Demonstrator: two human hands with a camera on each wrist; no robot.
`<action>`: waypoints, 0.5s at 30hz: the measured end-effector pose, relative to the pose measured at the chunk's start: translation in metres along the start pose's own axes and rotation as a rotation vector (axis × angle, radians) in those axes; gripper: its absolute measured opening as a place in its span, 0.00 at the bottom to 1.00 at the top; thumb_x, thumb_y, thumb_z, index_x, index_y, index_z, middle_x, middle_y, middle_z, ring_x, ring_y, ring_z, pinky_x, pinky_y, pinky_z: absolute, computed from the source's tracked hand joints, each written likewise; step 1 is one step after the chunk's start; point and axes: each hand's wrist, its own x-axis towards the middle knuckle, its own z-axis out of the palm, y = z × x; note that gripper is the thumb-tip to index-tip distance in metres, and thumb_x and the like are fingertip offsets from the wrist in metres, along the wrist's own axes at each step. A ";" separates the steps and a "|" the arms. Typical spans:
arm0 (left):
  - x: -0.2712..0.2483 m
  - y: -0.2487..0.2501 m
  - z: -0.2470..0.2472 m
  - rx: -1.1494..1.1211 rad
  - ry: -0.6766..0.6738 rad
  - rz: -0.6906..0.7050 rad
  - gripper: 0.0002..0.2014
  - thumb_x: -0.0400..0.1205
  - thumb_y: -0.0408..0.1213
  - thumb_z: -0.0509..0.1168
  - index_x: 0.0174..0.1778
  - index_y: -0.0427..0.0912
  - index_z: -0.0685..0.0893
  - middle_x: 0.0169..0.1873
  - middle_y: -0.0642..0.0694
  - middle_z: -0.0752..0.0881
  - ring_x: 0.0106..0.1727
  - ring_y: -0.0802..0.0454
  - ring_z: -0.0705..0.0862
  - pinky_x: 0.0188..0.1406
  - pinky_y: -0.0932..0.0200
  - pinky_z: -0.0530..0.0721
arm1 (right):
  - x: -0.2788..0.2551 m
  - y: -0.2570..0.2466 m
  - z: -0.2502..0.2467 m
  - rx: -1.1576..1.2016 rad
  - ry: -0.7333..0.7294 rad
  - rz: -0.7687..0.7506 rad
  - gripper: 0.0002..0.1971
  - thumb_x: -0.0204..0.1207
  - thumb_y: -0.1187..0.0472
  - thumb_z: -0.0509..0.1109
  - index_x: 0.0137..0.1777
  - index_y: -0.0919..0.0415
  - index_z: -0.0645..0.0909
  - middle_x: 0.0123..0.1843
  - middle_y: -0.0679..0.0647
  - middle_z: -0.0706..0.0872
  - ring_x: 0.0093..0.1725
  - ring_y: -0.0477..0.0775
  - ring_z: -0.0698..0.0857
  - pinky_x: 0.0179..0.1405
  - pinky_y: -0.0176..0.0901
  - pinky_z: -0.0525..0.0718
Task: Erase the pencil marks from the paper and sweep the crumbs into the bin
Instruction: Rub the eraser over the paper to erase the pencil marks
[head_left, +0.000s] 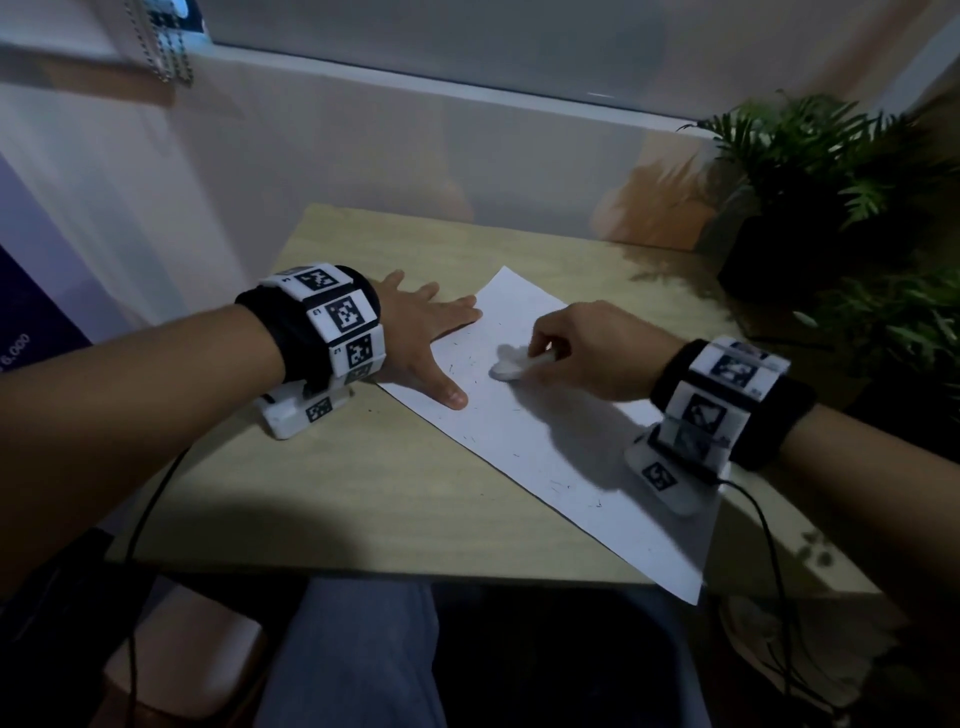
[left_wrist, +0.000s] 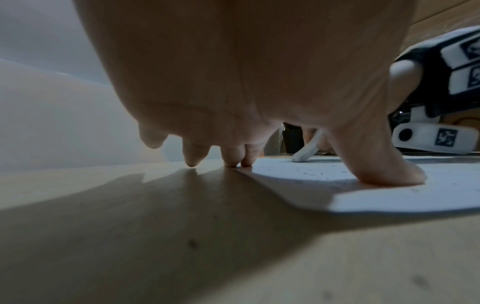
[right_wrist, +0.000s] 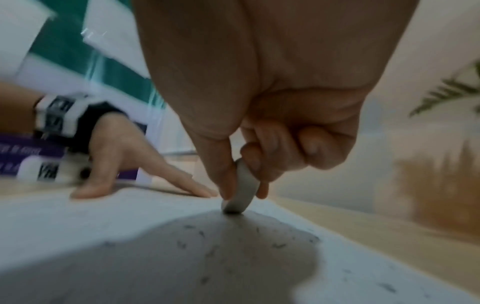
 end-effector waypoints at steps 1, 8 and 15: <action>-0.001 0.001 0.000 0.001 0.005 -0.001 0.65 0.60 0.89 0.56 0.88 0.62 0.38 0.86 0.67 0.36 0.89 0.52 0.36 0.85 0.40 0.30 | 0.002 0.010 -0.004 -0.008 0.002 0.039 0.23 0.73 0.34 0.66 0.49 0.54 0.85 0.42 0.48 0.83 0.42 0.52 0.80 0.41 0.46 0.75; -0.002 0.002 -0.001 -0.016 0.000 -0.001 0.67 0.56 0.89 0.54 0.89 0.62 0.39 0.86 0.68 0.35 0.89 0.52 0.36 0.85 0.40 0.29 | -0.012 0.006 0.006 -0.038 0.069 -0.002 0.17 0.79 0.42 0.67 0.39 0.55 0.78 0.32 0.47 0.80 0.35 0.55 0.79 0.35 0.50 0.77; -0.006 0.006 -0.002 -0.026 0.003 -0.036 0.67 0.56 0.90 0.56 0.88 0.65 0.39 0.86 0.68 0.37 0.89 0.50 0.34 0.85 0.38 0.30 | 0.004 0.027 -0.010 -0.102 0.098 0.184 0.27 0.79 0.36 0.63 0.41 0.63 0.81 0.36 0.58 0.84 0.39 0.64 0.83 0.35 0.51 0.78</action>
